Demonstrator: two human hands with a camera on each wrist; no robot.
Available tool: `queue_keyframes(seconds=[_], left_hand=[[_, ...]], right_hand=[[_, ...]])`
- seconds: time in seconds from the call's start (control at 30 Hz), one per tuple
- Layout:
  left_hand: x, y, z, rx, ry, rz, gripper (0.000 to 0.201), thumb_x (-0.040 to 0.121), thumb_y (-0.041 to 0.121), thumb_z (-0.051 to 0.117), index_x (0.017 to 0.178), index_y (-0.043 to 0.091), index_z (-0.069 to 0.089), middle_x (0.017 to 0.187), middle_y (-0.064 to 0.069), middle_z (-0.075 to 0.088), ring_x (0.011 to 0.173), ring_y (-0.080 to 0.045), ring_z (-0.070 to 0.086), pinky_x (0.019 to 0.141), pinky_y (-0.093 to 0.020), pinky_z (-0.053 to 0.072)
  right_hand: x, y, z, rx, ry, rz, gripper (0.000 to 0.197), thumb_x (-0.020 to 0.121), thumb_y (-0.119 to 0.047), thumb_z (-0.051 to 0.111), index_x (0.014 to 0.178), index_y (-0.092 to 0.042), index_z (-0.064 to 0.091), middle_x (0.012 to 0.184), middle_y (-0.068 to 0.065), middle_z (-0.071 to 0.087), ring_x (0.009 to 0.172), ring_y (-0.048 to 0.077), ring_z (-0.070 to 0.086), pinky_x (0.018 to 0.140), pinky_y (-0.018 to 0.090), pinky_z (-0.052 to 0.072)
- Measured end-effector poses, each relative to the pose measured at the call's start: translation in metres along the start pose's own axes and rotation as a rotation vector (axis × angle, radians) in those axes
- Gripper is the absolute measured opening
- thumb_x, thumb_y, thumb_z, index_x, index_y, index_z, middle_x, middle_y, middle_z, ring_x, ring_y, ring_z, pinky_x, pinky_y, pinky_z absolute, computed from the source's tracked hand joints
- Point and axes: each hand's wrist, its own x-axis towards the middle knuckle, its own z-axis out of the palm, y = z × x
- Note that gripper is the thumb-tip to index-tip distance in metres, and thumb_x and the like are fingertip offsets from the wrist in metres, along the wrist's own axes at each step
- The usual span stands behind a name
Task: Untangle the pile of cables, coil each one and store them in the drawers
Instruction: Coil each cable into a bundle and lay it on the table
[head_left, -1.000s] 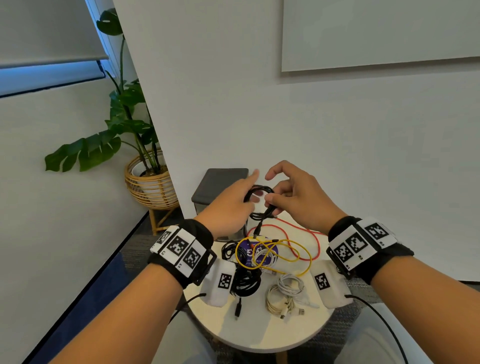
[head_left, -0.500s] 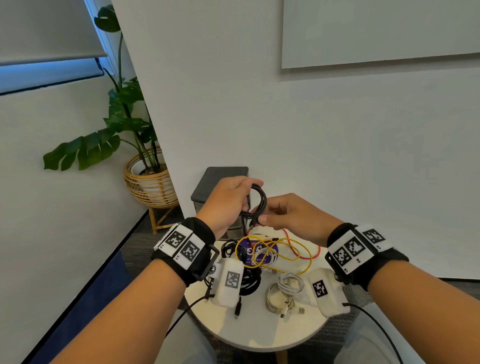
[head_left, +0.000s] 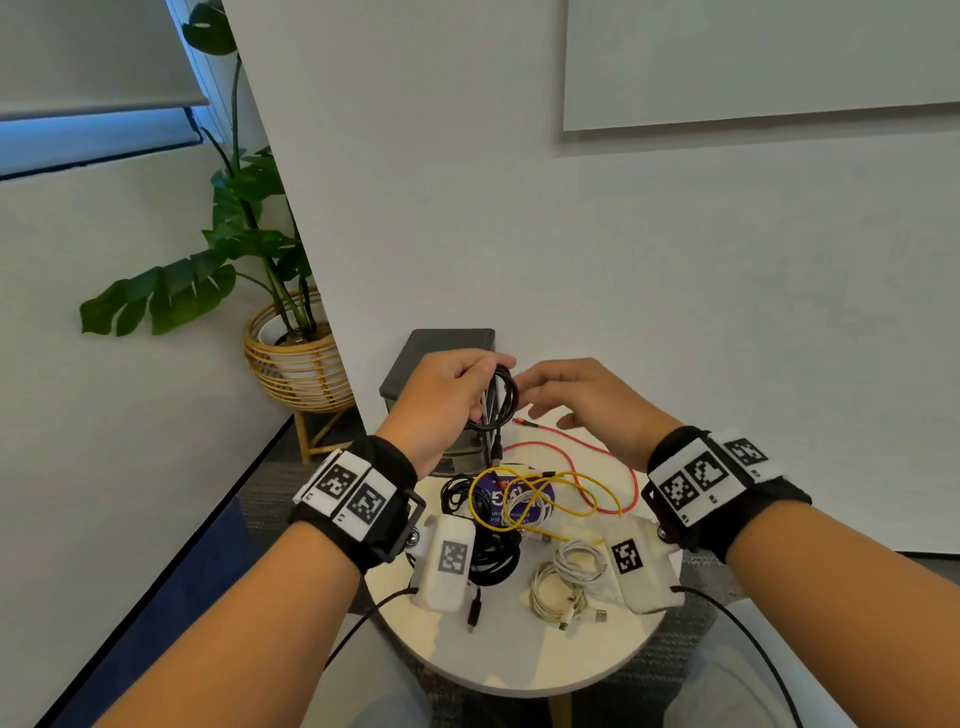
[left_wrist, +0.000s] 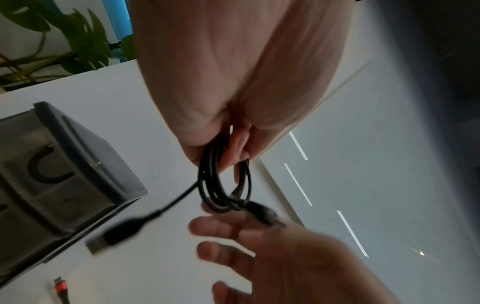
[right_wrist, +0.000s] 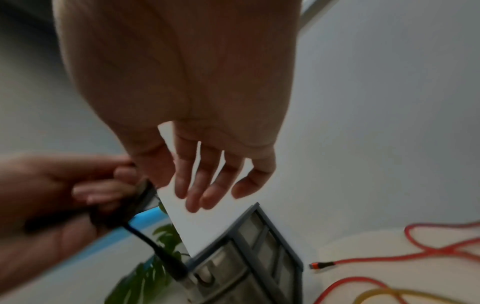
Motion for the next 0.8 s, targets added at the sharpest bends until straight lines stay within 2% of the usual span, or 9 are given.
queue_keyframes(seconds=[0.1, 0.2, 0.33, 0.43, 0.53, 0.63, 0.73, 0.8], left_hand=[[0.0, -0.003, -0.002, -0.04, -0.032, 0.011, 0.031, 0.109, 0.018, 0.044, 0.119, 0.017, 0.074, 0.057, 0.013, 0.047, 0.056, -0.008, 0.043, 0.07, -0.032, 0.044], [-0.001, -0.006, -0.005, -0.082, -0.07, 0.003, 0.03, 0.109, 0.015, 0.045, 0.121, 0.017, 0.072, 0.066, 0.003, 0.051, 0.062, -0.011, 0.052, 0.075, -0.032, 0.052], [-0.005, -0.014, -0.011, -0.172, -0.135, -0.038, 0.03, 0.108, 0.014, 0.047, 0.133, 0.023, 0.062, 0.085, -0.002, 0.065, 0.086, -0.013, 0.067, 0.09, -0.032, 0.059], [-0.007, -0.023, -0.011, -0.129, -0.147, -0.047, 0.03, 0.107, 0.018, 0.051, 0.134, 0.028, 0.059, 0.103, -0.003, 0.073, 0.105, -0.012, 0.07, 0.092, -0.028, 0.058], [-0.008, -0.026, -0.009, -0.103, -0.123, -0.046, 0.029, 0.106, 0.013, 0.053, 0.132, 0.019, 0.061, 0.112, -0.009, 0.072, 0.098, -0.011, 0.074, 0.083, -0.023, 0.058], [-0.006, -0.028, -0.007, -0.106, -0.078, -0.071, 0.023, 0.105, 0.009, 0.054, 0.125, 0.012, 0.064, 0.11, -0.015, 0.069, 0.082, -0.01, 0.075, 0.073, -0.023, 0.06], [-0.004, -0.033, -0.004, -0.085, -0.075, -0.09, 0.02, 0.104, 0.009, 0.056, 0.121, 0.013, 0.065, 0.113, -0.016, 0.071, 0.088, -0.021, 0.077, 0.077, -0.031, 0.063], [-0.004, -0.037, -0.004, -0.079, -0.076, -0.104, 0.019, 0.104, 0.01, 0.056, 0.12, 0.015, 0.066, 0.112, -0.011, 0.072, 0.091, -0.023, 0.077, 0.078, -0.032, 0.063]], right_hand=[[0.001, -0.004, 0.007, -0.056, -0.021, -0.009, 0.019, 0.099, -0.026, 0.063, 0.102, -0.01, 0.072, 0.092, 0.003, 0.074, 0.082, 0.012, 0.068, 0.07, 0.026, 0.049], [0.004, -0.001, 0.01, 0.029, -0.022, -0.008, 0.014, 0.099, -0.015, 0.064, 0.095, -0.003, 0.07, 0.077, 0.008, 0.071, 0.076, 0.019, 0.069, 0.068, 0.025, 0.055], [0.007, 0.004, 0.009, 0.213, 0.036, 0.037, 0.012, 0.098, -0.01, 0.064, 0.09, -0.005, 0.072, 0.073, 0.011, 0.073, 0.073, 0.02, 0.071, 0.068, 0.023, 0.059], [0.008, 0.004, 0.01, 0.316, 0.09, 0.077, 0.011, 0.098, -0.009, 0.064, 0.093, -0.002, 0.072, 0.075, 0.013, 0.073, 0.072, 0.019, 0.072, 0.067, 0.021, 0.06], [0.009, 0.007, 0.011, 0.356, 0.122, 0.107, 0.014, 0.097, -0.008, 0.065, 0.098, 0.005, 0.07, 0.081, 0.019, 0.073, 0.075, 0.021, 0.072, 0.069, 0.022, 0.061], [0.012, 0.012, 0.015, 0.268, 0.149, 0.079, 0.012, 0.098, -0.009, 0.065, 0.096, 0.002, 0.071, 0.08, 0.017, 0.074, 0.077, 0.024, 0.074, 0.071, 0.026, 0.061], [0.014, 0.019, 0.014, 0.113, 0.159, 0.044, 0.013, 0.098, -0.012, 0.065, 0.093, -0.001, 0.07, 0.075, 0.015, 0.075, 0.075, 0.027, 0.075, 0.076, 0.035, 0.062], [0.015, 0.02, 0.013, 0.052, 0.136, 0.05, 0.016, 0.099, -0.014, 0.065, 0.093, 0.0, 0.07, 0.075, 0.016, 0.075, 0.075, 0.03, 0.074, 0.075, 0.038, 0.062]])
